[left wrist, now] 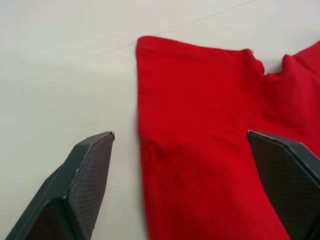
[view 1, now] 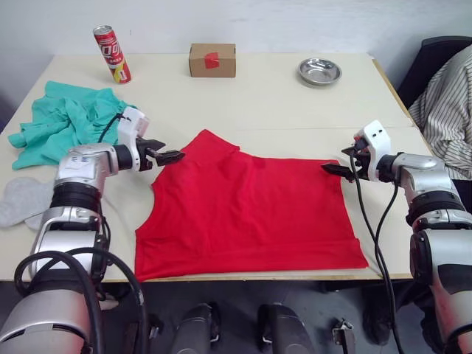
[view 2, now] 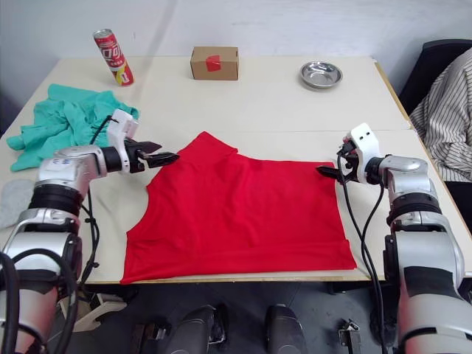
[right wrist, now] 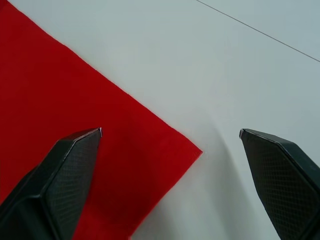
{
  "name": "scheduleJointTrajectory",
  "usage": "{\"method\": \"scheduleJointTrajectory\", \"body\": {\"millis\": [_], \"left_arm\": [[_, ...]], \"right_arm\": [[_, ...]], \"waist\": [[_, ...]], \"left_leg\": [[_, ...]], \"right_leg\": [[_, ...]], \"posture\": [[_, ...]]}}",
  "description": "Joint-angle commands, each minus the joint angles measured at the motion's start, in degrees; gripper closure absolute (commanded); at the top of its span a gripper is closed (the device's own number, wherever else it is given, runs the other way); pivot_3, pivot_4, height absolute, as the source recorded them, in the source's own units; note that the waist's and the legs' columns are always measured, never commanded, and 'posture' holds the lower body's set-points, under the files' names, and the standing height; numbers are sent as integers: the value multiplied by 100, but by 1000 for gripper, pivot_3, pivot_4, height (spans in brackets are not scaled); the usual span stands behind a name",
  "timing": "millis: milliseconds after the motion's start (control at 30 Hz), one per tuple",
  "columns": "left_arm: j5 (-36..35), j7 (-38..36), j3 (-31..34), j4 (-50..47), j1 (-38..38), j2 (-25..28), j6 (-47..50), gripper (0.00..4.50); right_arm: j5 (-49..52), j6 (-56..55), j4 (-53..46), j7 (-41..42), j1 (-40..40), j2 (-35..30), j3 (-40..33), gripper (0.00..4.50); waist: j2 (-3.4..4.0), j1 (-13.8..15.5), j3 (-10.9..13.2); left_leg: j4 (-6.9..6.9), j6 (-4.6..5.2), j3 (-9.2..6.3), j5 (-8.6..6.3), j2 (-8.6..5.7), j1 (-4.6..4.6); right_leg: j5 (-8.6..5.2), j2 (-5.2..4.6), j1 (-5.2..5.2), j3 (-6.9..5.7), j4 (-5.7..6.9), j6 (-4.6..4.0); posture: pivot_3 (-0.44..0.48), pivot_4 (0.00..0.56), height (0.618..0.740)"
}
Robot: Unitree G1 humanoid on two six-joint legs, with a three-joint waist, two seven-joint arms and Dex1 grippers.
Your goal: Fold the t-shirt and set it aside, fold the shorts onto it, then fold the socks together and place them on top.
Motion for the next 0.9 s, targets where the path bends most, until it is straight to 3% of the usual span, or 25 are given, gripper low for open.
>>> {"method": "scheduleJointTrajectory", "body": {"millis": [33,267,367,700,800,900], "left_arm": [[428,380,-50,702,-291,-201,-560,32],[763,618,56,1277,-371,-592,-852,32],[804,555,119,1337,-372,-665,-866,0],[763,611,488,1403,-392,-766,-918,2999],[327,497,958,1356,-511,-885,-856,3538],[335,451,1069,1322,-558,-869,-890,4442]], "right_arm": [[-203,152,217,-245,-309,63,13,0],[-357,333,385,-135,-350,155,-31,0],[-362,339,399,-166,-330,192,-82,532],[-364,243,361,133,-225,192,-162,3952],[-310,141,322,214,-126,138,-218,4449],[-238,56,277,278,-71,111,-320,4500]], "waist": [[0,-7,0],[0,24,-1],[-1,27,-1],[-1,32,-1],[-1,34,-1],[-8,23,3]], "left_leg": [[3,-3,0,-1,3,1],[13,-6,0,-4,4,3],[20,-6,-1,-5,3,7],[19,-4,-3,-6,-8,6],[19,-4,-3,-5,-9,6],[20,-3,-4,-5,-9,2]], "right_leg": [[0,-4,0,1,3,0],[-1,-5,0,2,13,-2],[-1,-16,2,1,27,-2],[-1,-35,1,-6,31,-2],[-1,-35,1,-7,31,-2],[-1,-35,0,-8,31,-2]], "posture": [[0,150,740],[0,150,740],[0,150,740],[0,150,740],[0,150,740],[0,150,740]]}}
